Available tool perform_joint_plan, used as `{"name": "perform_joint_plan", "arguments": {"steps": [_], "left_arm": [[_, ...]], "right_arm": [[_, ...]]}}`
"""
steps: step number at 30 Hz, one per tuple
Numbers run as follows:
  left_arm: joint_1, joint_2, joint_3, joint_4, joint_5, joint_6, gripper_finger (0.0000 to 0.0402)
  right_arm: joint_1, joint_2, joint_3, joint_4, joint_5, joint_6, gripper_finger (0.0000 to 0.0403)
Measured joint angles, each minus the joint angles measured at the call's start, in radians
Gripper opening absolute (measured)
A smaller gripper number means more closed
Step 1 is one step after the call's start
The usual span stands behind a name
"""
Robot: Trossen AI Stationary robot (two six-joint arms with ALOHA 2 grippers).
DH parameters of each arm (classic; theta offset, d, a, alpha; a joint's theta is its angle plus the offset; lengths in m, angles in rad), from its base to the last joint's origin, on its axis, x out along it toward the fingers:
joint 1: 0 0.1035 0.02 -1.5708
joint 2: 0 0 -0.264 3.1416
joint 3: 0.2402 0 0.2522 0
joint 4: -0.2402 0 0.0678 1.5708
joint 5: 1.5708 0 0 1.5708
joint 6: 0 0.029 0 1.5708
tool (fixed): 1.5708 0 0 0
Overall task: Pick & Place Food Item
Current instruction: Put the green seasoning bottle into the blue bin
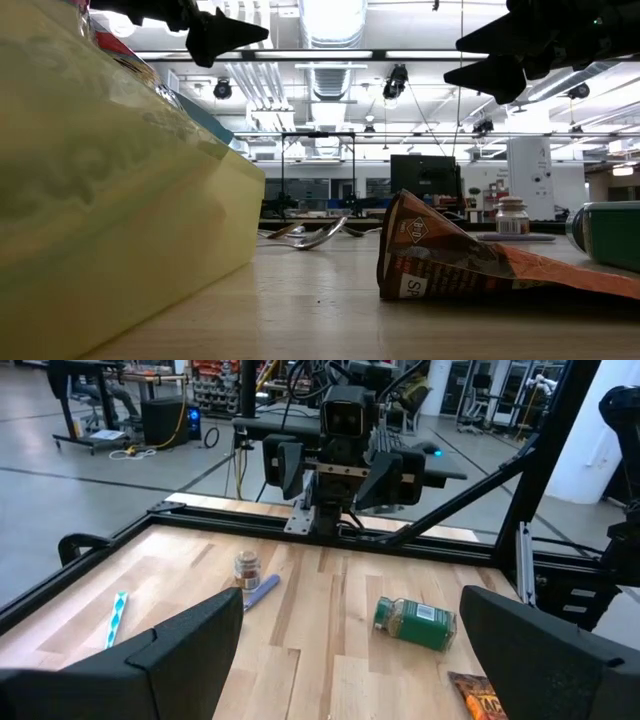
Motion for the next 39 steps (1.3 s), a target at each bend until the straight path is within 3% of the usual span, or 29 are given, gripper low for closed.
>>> {"name": "perform_joint_plan", "arguments": {"steps": [11, 20, 39], "left_arm": [[0.0, 0.0, -0.005, -0.014, 0.0, -0.002, 0.0375], [0.0, 0.0, -0.006, -0.175, 0.0, -0.002, 0.0375], [0.001, 0.0, -0.005, -0.161, 0.0, -0.028, 0.0375]], "right_arm": [[0.0, 0.0, 0.0, 0.0, 0.0, 0.0, 0.0349], [0.0, 0.0, 0.0, 0.0, 0.0, 0.0, 0.0349], [0.0, 0.0, 0.0, 0.001, 0.0, 0.0, 0.0349]]}}
